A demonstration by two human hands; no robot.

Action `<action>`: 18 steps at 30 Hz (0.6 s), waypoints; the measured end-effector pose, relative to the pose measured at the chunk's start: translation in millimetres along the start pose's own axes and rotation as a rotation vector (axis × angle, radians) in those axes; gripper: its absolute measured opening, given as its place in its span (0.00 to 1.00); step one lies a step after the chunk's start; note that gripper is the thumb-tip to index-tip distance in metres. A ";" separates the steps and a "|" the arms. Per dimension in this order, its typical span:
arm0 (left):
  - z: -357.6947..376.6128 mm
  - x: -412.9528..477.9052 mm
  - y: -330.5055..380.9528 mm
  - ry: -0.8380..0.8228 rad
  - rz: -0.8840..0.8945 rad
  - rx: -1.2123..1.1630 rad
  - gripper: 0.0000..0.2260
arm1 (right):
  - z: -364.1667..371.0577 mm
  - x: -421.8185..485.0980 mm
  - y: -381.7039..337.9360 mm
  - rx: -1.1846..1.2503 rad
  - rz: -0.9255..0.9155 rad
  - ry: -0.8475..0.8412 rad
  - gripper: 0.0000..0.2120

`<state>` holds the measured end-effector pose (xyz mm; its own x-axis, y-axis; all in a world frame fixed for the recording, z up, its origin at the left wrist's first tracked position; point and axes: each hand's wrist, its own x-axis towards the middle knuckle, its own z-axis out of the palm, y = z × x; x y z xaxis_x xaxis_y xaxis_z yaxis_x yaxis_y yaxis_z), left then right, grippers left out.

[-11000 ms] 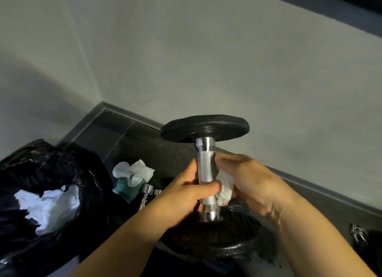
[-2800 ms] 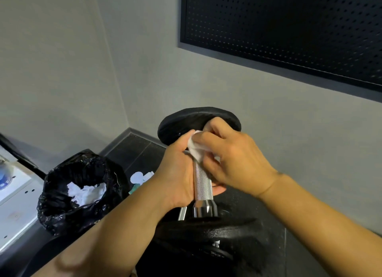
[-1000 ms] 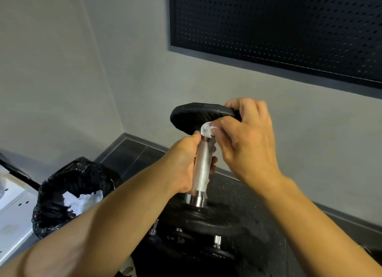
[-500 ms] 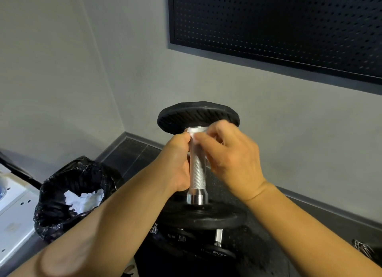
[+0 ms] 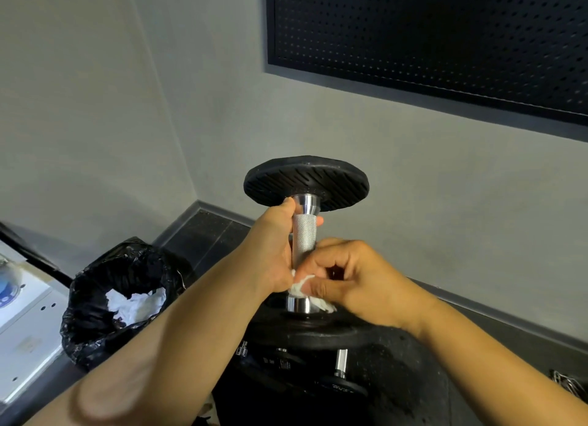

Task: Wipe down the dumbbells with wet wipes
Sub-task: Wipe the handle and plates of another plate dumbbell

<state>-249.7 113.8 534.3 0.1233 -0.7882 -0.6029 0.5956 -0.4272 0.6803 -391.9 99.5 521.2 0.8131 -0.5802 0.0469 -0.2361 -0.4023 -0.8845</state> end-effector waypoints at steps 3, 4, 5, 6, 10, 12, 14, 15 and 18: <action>-4.1 1.7 1.6 -0.051 -0.050 -0.045 0.20 | 0.6 13.1 3.8 -0.182 -0.089 0.234 0.06; -4.6 2.0 1.7 -0.080 -0.054 -0.067 0.18 | -1.2 19.4 3.2 -0.236 -0.131 0.317 0.07; -5.1 1.9 0.8 -0.098 -0.044 -0.080 0.16 | -3.4 25.8 2.5 -0.309 -0.175 0.392 0.09; -5.8 2.6 -0.1 -0.104 -0.026 -0.085 0.14 | -5.4 31.6 1.3 -0.397 -0.212 0.452 0.14; -8.1 5.8 -2.4 -0.152 0.015 -0.109 0.12 | -6.9 38.7 -2.8 -0.586 -0.286 0.494 0.18; -8.0 6.7 -1.0 -0.155 -0.007 -0.127 0.13 | -7.6 34.9 -0.5 -0.519 -0.275 0.454 0.13; -7.3 6.8 0.1 -0.125 -0.042 -0.114 0.14 | -7.6 26.2 2.8 -0.414 -0.239 0.357 0.09; -6.8 5.4 0.6 -0.095 -0.056 -0.087 0.16 | -5.8 20.6 3.4 -0.367 -0.211 0.290 0.09; -7.1 3.9 -0.2 -0.043 -0.057 -0.032 0.22 | 0.7 7.2 0.2 -0.197 -0.079 0.069 0.09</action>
<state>-243.7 114.0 528.8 0.0548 -0.7817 -0.6213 0.6258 -0.4580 0.6314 -385.8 95.8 521.0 0.7964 -0.5858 0.1502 -0.2778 -0.5750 -0.7696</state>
